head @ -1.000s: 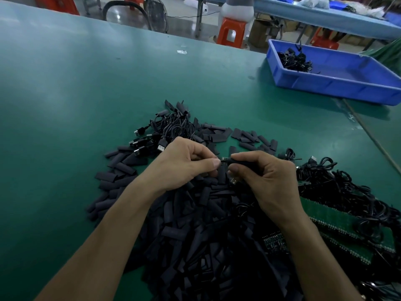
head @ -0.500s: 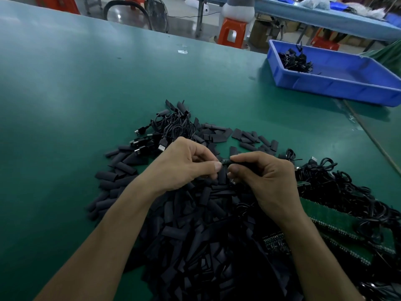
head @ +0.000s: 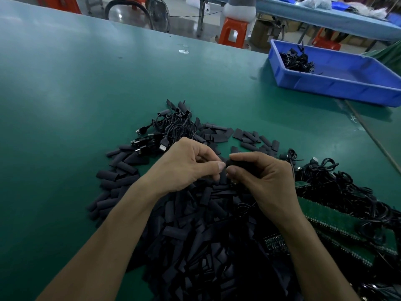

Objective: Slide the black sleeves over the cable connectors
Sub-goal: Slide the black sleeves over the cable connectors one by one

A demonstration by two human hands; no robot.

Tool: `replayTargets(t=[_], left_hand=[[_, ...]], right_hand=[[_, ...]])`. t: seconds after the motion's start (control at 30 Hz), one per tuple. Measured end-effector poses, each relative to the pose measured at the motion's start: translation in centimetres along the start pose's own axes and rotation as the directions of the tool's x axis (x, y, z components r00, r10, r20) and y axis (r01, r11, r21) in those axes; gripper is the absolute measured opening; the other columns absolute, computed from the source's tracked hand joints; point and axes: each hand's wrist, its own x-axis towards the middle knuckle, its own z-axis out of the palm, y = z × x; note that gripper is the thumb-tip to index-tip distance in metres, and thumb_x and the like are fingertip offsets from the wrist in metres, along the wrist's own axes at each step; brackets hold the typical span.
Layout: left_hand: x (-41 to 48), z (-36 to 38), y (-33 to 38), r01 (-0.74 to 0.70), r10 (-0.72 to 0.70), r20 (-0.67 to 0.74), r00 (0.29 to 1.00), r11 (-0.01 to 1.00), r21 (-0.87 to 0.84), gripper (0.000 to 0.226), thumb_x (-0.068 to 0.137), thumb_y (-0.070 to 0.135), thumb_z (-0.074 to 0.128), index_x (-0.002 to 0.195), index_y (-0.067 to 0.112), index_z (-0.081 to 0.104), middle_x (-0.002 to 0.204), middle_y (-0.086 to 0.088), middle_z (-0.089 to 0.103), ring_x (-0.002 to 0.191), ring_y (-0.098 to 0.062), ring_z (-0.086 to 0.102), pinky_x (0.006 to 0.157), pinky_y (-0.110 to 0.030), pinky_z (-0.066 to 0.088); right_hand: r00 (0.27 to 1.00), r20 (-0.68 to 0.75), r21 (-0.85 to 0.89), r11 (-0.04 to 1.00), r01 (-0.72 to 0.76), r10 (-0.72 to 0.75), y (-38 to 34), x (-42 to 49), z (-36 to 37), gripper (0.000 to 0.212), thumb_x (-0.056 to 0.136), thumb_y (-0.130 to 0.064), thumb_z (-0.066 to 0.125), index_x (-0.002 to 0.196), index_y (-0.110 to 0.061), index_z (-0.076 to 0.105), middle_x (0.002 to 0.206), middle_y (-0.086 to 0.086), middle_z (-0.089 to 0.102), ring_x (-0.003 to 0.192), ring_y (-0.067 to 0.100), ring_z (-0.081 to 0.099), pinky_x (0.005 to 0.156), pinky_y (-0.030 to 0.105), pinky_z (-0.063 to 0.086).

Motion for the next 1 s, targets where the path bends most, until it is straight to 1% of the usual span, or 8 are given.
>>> replayTargets(t=[0.03,0.1,0.17,0.47,0.63,0.77,0.87,1.0], left_hand=[[0.1,0.0,-0.1,0.0,0.0,-0.003,1.0,1.0,-0.007,0.011,0.09,0.027,0.074,0.083,0.02,0.077,0.075,0.001,0.077,0.075,-0.039,0.069,0.075,-0.055,0.056],[0.2,0.0,-0.2,-0.01,0.01,-0.022,1.0,1.0,-0.017,0.011,0.091,0.026,0.075,0.081,0.021,0.077,0.074,0.002,0.077,0.068,-0.017,0.071,0.068,-0.034,0.059],[0.3,0.1,-0.3,-0.021,0.021,-0.044,0.999,1.0,-0.017,0.013,0.091,0.026,0.074,0.079,0.023,0.077,0.073,0.003,0.077,0.065,-0.008,0.069,0.065,-0.022,0.056],[0.2,0.8,-0.2,-0.029,0.03,-0.085,0.996,1.0,0.007,0.01,0.09,0.024,0.076,0.08,0.02,0.077,0.073,0.005,0.077,0.072,-0.013,0.075,0.071,-0.019,0.058],[0.1,0.7,0.1,-0.012,0.014,-0.092,0.996,1.0,0.015,0.012,0.089,0.026,0.075,0.078,0.022,0.075,0.072,0.004,0.077,0.068,-0.016,0.072,0.068,-0.031,0.059],[0.1,0.4,0.3,-0.008,0.01,-0.111,0.994,1.0,0.019,0.013,0.089,0.026,0.075,0.076,0.024,0.075,0.071,0.006,0.076,0.062,-0.011,0.068,0.061,-0.021,0.054],[0.1,0.7,0.3,-0.01,0.011,-0.103,0.995,1.0,0.011,0.012,0.089,0.026,0.076,0.078,0.022,0.075,0.07,0.005,0.076,0.063,-0.01,0.069,0.063,-0.021,0.055],[0.2,1.0,0.2,-0.016,0.016,-0.107,0.994,1.0,0.004,0.012,0.089,0.026,0.076,0.079,0.019,0.076,0.069,0.005,0.076,0.065,-0.011,0.071,0.064,-0.017,0.055]], right_hand=[[0.999,-0.034,-0.024,1.0,-0.001,0.0,0.0,0.0,0.1,0.032,0.076,-0.03,0.081,0.106,-0.036,0.071,0.089,-0.01,0.076,0.079,0.01,0.074,0.074,0.027,0.06],[0.988,-0.153,-0.02,0.999,-0.035,0.032,0.0,0.0,0.2,0.038,0.075,-0.032,0.082,0.11,-0.033,0.068,0.086,-0.008,0.074,0.077,0.01,0.073,0.07,0.025,0.059],[0.961,-0.27,0.025,0.999,-0.048,0.053,0.0,0.0,0.5,0.031,0.074,-0.032,0.083,0.103,-0.029,0.07,0.083,-0.008,0.074,0.075,0.009,0.073,0.068,0.022,0.058],[0.934,-0.348,0.117,0.992,-0.042,0.081,-0.1,-0.3,1.3,0.023,0.08,-0.015,0.081,0.099,-0.026,0.075,0.087,-0.001,0.078,0.08,0.016,0.076,0.074,0.03,0.062],[0.935,-0.338,0.135,0.989,-0.066,0.109,0.3,-0.5,1.6,0.019,0.081,-0.013,0.081,0.098,-0.022,0.075,0.083,-0.001,0.078,0.075,0.016,0.076,0.071,0.031,0.062],[0.936,-0.33,0.216,0.975,-0.052,0.123,0.3,-0.7,1.7,0.016,0.082,-0.013,0.078,0.096,-0.02,0.074,0.081,0.0,0.077,0.074,0.018,0.075,0.068,0.024,0.06],[0.93,-0.347,0.213,0.976,-0.047,0.121,0.2,-0.6,1.8,0.021,0.084,-0.012,0.078,0.103,-0.02,0.073,0.084,-0.001,0.077,0.073,0.016,0.075,0.066,0.021,0.058],[0.918,-0.38,0.176,0.983,-0.045,0.11,0.2,-0.5,2.4,0.028,0.087,-0.008,0.075,0.112,-0.019,0.072,0.086,-0.002,0.077,0.072,0.016,0.074,0.068,0.028,0.061]])
